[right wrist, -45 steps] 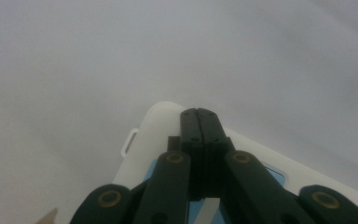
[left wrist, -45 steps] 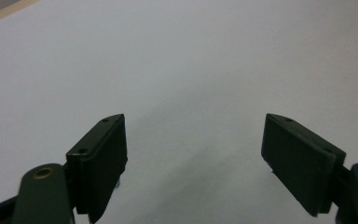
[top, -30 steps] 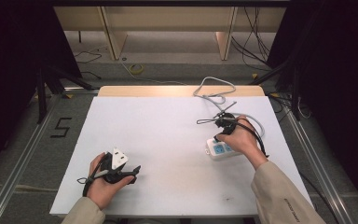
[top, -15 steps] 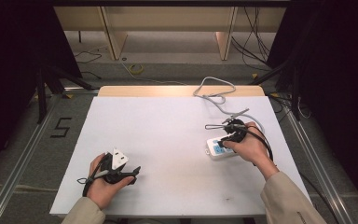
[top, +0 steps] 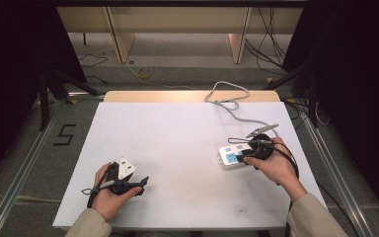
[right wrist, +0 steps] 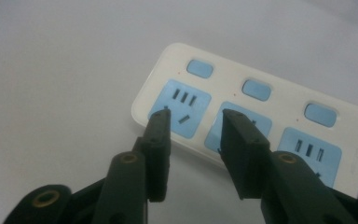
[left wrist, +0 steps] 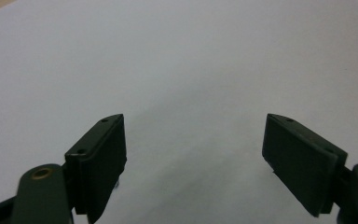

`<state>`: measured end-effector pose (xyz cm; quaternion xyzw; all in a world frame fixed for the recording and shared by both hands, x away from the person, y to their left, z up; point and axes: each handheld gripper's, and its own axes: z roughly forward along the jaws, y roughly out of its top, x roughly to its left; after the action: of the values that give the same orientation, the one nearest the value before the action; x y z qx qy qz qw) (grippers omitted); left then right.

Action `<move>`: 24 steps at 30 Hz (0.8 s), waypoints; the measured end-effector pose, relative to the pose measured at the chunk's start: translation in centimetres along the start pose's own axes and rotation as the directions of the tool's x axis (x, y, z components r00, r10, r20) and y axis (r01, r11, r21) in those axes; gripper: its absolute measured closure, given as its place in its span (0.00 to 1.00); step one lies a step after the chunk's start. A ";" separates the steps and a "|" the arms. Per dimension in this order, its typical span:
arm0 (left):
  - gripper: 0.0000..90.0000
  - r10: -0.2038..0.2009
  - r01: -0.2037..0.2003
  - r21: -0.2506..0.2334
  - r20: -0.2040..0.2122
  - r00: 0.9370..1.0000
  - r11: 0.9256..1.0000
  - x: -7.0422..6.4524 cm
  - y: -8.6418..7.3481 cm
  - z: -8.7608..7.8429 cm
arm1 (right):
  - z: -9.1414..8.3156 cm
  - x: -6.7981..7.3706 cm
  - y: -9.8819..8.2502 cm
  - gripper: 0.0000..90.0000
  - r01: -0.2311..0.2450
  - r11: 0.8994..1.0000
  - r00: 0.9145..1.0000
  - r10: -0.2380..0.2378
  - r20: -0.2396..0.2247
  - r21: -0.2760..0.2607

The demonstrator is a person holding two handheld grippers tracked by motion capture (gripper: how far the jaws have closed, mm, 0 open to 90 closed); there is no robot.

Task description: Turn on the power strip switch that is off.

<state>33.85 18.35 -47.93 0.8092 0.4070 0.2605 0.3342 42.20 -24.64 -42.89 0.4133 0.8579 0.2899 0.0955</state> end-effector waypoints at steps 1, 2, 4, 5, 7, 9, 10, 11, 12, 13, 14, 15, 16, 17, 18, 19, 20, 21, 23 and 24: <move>0.24 0.000 0.000 0.000 0.000 1.000 1.000 0.0 0.0 0.0 | -0.1 0.0 -0.3 0.69 -0.005 1.000 1.000 0.005 -0.002 -0.006; 0.24 -0.001 0.001 0.000 0.000 1.000 1.000 0.0 0.0 0.0 | -0.2 0.0 -0.5 0.68 -0.007 1.000 1.000 0.007 -0.003 -0.013; 0.24 -0.002 0.002 -0.001 0.000 1.000 1.000 0.0 0.0 0.0 | -0.3 0.0 -1.0 0.66 -0.010 0.999 1.000 0.010 -0.005 -0.030; 0.24 -0.003 0.003 -0.002 -0.001 1.000 1.000 0.0 0.0 0.0 | -0.4 0.0 -1.3 0.65 -0.012 0.999 1.000 0.012 -0.004 -0.037; 0.24 -0.004 0.004 -0.001 0.000 1.000 1.000 0.0 0.0 0.0 | -0.5 0.1 -1.8 0.63 -0.012 0.999 1.000 0.012 -0.002 -0.051; 0.24 -0.005 0.005 0.000 0.000 1.000 1.000 0.0 0.0 0.0 | -0.6 0.1 -2.2 0.62 -0.008 0.998 1.000 0.008 0.000 -0.068; 0.24 -0.006 0.006 -0.001 0.000 1.000 1.000 0.0 0.0 0.0 | -0.7 0.2 -2.4 0.61 -0.005 0.997 1.000 0.005 0.000 -0.073; 0.24 -0.007 0.007 -0.001 0.000 1.000 1.000 0.0 0.0 0.0 | -0.8 0.2 -2.7 0.61 -0.003 0.997 1.000 0.003 0.001 -0.081; 0.24 -0.007 0.007 -0.001 -0.001 1.000 1.000 0.0 0.0 0.0 | -0.9 0.3 -2.9 0.60 -0.003 0.996 1.000 0.003 0.000 -0.087; 0.24 -0.005 0.005 0.001 -0.001 1.000 1.000 0.1 0.0 0.0 | -0.9 0.3 -3.1 0.60 0.001 0.996 1.000 0.000 0.003 -0.094; 0.24 -0.007 0.007 -0.001 -0.001 1.000 1.000 0.1 0.0 0.0 | -1.0 0.4 -3.4 0.60 0.006 0.995 1.000 -0.005 0.004 -0.103; 0.24 -0.006 0.006 0.001 0.000 1.000 1.000 0.1 0.0 -0.1 | -1.1 0.4 -3.7 0.59 0.006 0.994 1.000 -0.006 0.004 -0.113; 0.24 -0.006 0.006 0.001 -0.001 1.000 1.000 0.1 0.0 -0.1 | -1.2 0.4 -3.9 0.58 0.010 0.993 1.000 -0.010 0.002 -0.117; 0.24 -0.007 0.007 0.001 -0.001 1.000 1.000 0.1 0.0 -0.1 | -1.3 0.5 -4.2 0.58 0.011 0.992 1.000 -0.011 0.004 -0.126; 0.24 -0.008 0.008 0.000 -0.001 1.000 1.000 0.1 0.0 -0.1 | -1.4 0.5 -4.5 0.58 0.011 0.991 1.000 -0.010 0.006 -0.133; 0.24 -0.008 0.008 0.000 -0.001 1.000 1.000 0.1 0.0 -0.1 | -1.5 0.5 -4.8 0.58 0.014 0.990 1.000 -0.013 0.007 -0.139; 0.24 -0.009 0.009 -0.001 -0.001 1.000 1.000 0.1 0.0 0.0 | -1.5 0.5 -5.1 0.58 0.015 0.989 1.000 -0.014 0.007 -0.148; 0.24 -0.009 0.009 -0.001 -0.001 1.000 1.000 0.1 0.0 0.0 | -1.6 0.5 -5.4 0.58 0.010 0.988 1.000 -0.009 0.005 -0.156; 0.24 -0.012 0.012 -0.001 -0.003 1.000 1.000 0.1 0.0 -0.1 | -1.8 0.5 -6.0 0.57 0.010 0.985 1.000 -0.009 0.008 -0.175; 0.24 -0.011 0.011 -0.002 -0.003 1.000 1.000 0.1 0.0 -0.1 | -1.9 0.5 -6.3 0.57 0.010 0.983 1.000 -0.009 0.006 -0.181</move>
<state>33.83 18.47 -47.91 0.8062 0.4119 0.2602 0.3359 37.03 -28.12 -44.92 0.3996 0.8296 0.3654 0.1363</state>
